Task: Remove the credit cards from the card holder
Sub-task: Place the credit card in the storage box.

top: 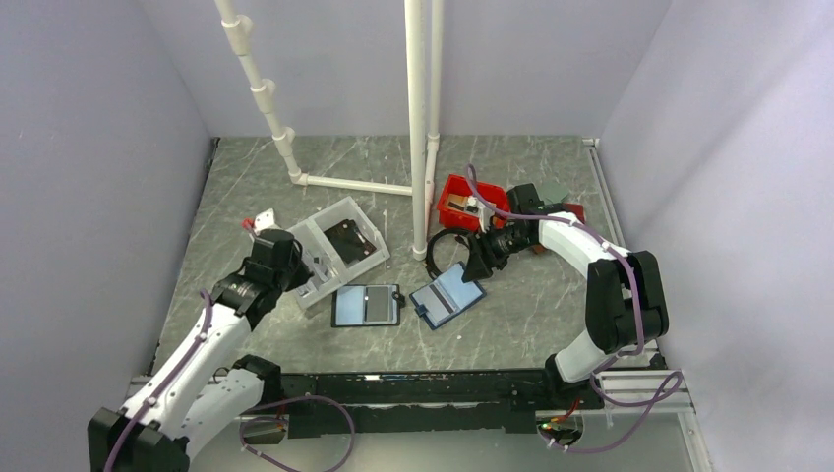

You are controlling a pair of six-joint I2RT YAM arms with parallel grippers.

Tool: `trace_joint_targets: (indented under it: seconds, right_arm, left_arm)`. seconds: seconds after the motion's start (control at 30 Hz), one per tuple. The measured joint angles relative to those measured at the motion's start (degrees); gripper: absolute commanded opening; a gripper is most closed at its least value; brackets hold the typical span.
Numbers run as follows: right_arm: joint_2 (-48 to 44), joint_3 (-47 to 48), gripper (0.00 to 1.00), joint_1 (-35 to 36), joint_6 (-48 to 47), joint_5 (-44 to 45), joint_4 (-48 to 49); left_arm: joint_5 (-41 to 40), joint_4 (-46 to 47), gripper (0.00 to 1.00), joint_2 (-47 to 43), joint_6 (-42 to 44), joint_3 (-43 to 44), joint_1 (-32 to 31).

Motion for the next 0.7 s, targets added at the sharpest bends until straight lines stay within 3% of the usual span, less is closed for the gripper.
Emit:
trace_joint_targets:
  seconds: [0.43, 0.53, 0.7]
  right_arm:
    - [0.00, 0.00, 0.55, 0.00, -0.15, -0.02, -0.07]
    - [0.00, 0.00, 0.55, 0.00, -0.22, -0.02, -0.09]
    - [0.00, 0.00, 0.55, 0.00, -0.24, -0.02, -0.11]
  left_arm:
    - [14.27, 15.02, 0.00, 11.17, -1.09, -1.60, 18.51]
    - [17.51, 16.76, 0.15, 15.30, -1.60, -1.81, 20.11]
    - [18.34, 15.15, 0.51, 18.84, -3.34, -1.29, 20.61]
